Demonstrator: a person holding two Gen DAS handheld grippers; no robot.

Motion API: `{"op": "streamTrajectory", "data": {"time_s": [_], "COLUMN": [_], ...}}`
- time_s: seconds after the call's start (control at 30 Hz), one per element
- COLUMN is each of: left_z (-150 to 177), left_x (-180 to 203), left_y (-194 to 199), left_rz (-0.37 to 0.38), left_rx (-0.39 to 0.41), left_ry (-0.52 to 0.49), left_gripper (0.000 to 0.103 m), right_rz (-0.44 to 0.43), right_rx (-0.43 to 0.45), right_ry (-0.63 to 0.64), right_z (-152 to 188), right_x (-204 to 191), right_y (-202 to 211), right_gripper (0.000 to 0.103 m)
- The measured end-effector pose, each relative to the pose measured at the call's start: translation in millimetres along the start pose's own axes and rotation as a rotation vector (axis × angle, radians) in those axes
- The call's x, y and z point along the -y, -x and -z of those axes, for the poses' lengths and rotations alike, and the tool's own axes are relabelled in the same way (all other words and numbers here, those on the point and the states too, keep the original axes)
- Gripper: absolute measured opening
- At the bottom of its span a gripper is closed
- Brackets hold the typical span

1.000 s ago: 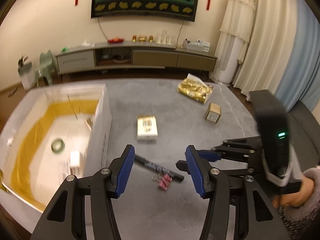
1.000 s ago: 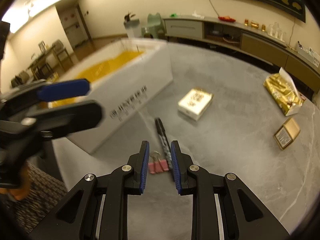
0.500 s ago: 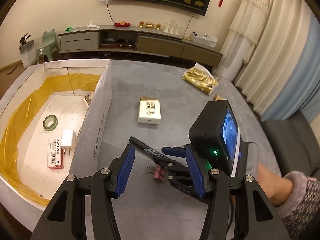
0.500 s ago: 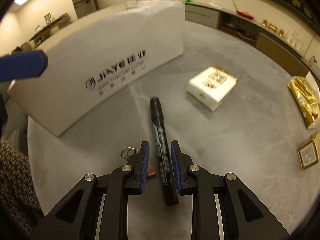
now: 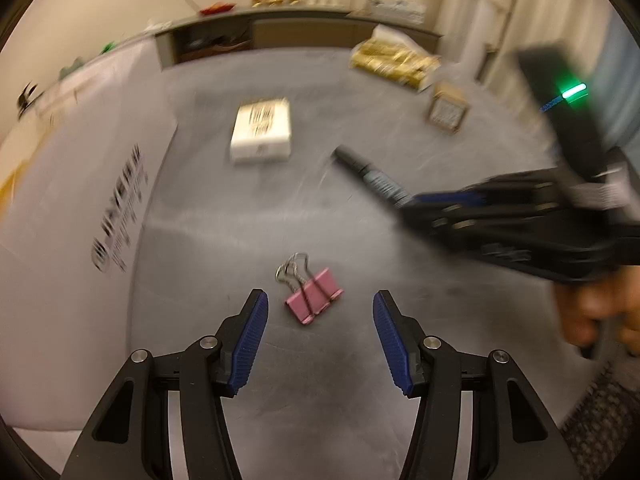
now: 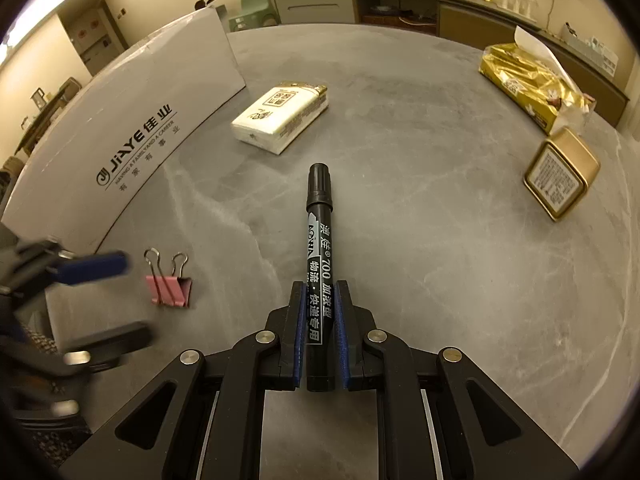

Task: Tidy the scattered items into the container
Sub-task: 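Close the right tool on the marker while the left tool closes on the pink clip, then carry the marker in the right tool and clip in the left tool over the box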

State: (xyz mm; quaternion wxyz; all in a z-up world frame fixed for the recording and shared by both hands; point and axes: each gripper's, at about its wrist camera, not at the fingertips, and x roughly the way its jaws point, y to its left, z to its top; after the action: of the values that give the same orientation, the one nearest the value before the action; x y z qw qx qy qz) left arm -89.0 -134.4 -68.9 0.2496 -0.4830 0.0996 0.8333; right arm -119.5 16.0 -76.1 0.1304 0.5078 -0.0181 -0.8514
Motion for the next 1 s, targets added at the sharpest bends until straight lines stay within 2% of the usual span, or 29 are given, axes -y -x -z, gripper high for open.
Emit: {"op": "streamTrajectory", "data": {"time_s": [0.07, 0.17, 0.2, 0.23, 0.3, 0.43, 0.53, 0.6, 0.63, 0.7, 0.77, 1.0], "left_z": [3, 1, 0, 1, 2, 5, 10, 13, 12, 11, 9, -1], "left_x": [-1, 3, 2, 0, -8, -22, -22, -25, -23, -20, -23, -28], "left_y": [-15, -19, -18, -17, -15, -15, -14, -12, -13, -14, -14, 7], "left_rz": [-0.040, -0.080, -0.080, -0.072, -0.092, -0.071, -0.099, -0.084, -0.082, -0.093, -0.069, -0.032], "left_rx": [0.003, 0.055, 0.065, 0.074, 0.084, 0.088, 0.084, 0.095, 0.098, 0.111, 0.111, 0.182], "left_ry": [0.035, 0.013, 0.014, 0.013, 0.015, 0.058, 0.082, 0.111, 0.094, 0.061, 0.068, 0.090], "left_gripper": [0.056, 0.056, 0.052, 0.037, 0.037, 0.038, 0.053, 0.053, 0.053, 0.037, 0.037, 0.037], "right_rz": [0.003, 0.004, 0.003, 0.001, -0.004, -0.014, 0.001, 0.017, 0.025, 0.033, 0.018, -0.036], "right_rx": [-0.001, -0.001, 0.001, 0.003, 0.004, 0.011, 0.022, 0.033, 0.035, 0.036, 0.033, 0.036], "right_ry": [0.012, 0.024, 0.027, 0.028, 0.027, 0.023, 0.043, 0.063, 0.070, 0.078, 0.066, 0.042], "right_z": [1, 2, 2, 4, 6, 8, 9, 10, 10, 9, 9, 10], "right_x": [-2, -2, -2, -3, -4, -4, -8, -12, -14, -17, -17, -21], "right_y": [0, -1, -1, 0, 1, 2, 2, 1, 1, 0, 0, 5], "right_gripper": [0.015, 0.015, 0.015, 0.015, 0.015, 0.017, 0.019, 0.019, 0.019, 0.018, 0.014, 0.014]}}
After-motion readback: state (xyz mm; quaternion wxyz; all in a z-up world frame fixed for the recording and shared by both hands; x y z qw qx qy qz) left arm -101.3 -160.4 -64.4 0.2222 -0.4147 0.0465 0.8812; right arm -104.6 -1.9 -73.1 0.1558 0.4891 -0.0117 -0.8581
